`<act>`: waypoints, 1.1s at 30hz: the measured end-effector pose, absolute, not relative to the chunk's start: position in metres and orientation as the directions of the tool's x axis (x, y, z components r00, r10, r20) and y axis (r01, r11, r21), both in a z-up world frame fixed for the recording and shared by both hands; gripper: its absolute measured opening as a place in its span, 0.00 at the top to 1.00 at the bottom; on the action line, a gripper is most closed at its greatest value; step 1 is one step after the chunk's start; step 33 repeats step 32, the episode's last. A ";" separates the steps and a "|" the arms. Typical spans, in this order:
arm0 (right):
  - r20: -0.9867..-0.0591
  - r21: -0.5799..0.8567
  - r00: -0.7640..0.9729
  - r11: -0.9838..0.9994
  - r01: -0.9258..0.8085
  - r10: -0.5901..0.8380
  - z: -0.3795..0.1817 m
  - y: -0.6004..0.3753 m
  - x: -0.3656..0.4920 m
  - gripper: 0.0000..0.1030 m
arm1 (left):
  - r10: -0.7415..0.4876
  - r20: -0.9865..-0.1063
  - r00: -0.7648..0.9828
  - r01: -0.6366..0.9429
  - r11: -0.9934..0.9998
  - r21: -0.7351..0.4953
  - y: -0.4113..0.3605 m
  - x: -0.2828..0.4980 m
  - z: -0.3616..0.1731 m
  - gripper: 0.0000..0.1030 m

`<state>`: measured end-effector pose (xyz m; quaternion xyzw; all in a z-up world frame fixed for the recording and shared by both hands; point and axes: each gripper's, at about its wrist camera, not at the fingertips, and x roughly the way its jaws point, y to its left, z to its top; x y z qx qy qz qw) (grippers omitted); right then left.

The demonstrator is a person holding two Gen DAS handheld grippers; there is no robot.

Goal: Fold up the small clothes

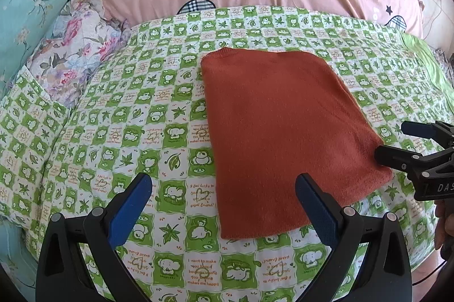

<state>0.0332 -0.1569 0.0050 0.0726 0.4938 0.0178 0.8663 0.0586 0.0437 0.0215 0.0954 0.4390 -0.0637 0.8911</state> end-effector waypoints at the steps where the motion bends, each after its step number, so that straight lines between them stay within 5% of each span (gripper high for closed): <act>1: -0.853 0.143 0.511 0.989 0.039 0.103 0.004 -0.157 0.034 0.01 | -0.027 -0.794 0.607 0.197 0.973 0.118 0.043 0.059 0.021 0.02; 33: -0.844 0.155 0.526 0.986 0.053 0.105 0.008 -0.170 0.038 0.01 | -0.060 -0.791 0.609 0.202 0.976 0.081 0.023 0.067 0.028 0.02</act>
